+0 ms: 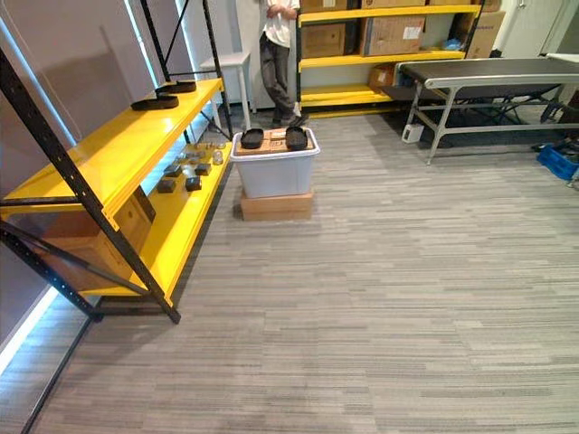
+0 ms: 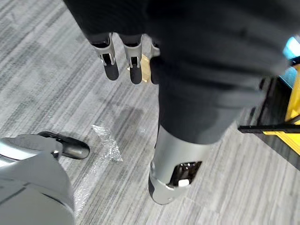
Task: Walk over and take plastic housings, then place them on the shelf
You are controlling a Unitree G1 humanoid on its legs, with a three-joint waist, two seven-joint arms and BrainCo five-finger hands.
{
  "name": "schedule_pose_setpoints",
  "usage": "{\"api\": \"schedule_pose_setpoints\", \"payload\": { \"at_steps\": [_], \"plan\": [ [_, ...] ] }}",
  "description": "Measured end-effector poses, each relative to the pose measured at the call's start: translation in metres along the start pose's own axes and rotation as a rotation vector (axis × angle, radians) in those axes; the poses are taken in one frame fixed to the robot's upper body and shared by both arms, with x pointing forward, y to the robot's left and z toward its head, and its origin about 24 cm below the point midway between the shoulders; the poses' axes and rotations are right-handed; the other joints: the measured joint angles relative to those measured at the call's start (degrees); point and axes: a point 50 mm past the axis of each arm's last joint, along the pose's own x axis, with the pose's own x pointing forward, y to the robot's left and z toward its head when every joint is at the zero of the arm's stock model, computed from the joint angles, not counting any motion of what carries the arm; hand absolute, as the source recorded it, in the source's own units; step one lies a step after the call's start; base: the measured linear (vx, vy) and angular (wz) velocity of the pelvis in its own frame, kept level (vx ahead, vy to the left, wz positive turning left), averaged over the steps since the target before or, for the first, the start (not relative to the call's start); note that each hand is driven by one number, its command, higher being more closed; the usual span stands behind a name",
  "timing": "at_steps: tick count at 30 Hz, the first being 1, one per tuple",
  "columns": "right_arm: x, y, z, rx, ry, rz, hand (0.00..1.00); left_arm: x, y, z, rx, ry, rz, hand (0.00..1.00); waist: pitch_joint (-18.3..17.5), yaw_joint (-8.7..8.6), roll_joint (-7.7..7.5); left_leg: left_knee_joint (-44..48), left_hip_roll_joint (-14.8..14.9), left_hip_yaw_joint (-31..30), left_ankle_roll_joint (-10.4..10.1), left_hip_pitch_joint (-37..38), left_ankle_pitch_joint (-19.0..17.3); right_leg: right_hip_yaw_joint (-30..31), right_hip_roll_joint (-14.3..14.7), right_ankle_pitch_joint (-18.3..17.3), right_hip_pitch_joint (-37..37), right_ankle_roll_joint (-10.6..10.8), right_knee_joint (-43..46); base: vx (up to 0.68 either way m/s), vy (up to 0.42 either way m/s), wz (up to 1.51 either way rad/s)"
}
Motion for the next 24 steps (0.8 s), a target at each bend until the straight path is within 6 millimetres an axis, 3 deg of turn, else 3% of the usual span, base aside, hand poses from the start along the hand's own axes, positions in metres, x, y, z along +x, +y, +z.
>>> {"api": "schedule_pose_setpoints", "payload": {
  "at_steps": [12, 24],
  "plan": [
    [-0.001, 0.004, -0.01, -0.015, 0.031, 0.011, 0.0, 0.0, 0.0, 0.0, 0.022, -0.006, 0.001, 0.0, -0.8, 0.1, -0.35, -1.09, 0.42, 1.21, 0.0, 0.85, 0.0, 1.19, 0.54, 0.03, -0.16, 0.0, -0.09, -0.01, -0.004, -0.05],
    [-0.006, 0.034, -0.038, -0.083, 0.109, 0.091, 0.0, 0.001, -0.005, 0.005, 0.045, -0.02, -0.011, 0.0, -0.29, 0.71, -1.62, 0.12, 0.64, 1.95, 0.67, -2.13, -0.63, 2.82, 0.98, 0.32, -3.54, -0.31, -0.07, -0.02, -0.004, -0.06]
  ]
}}
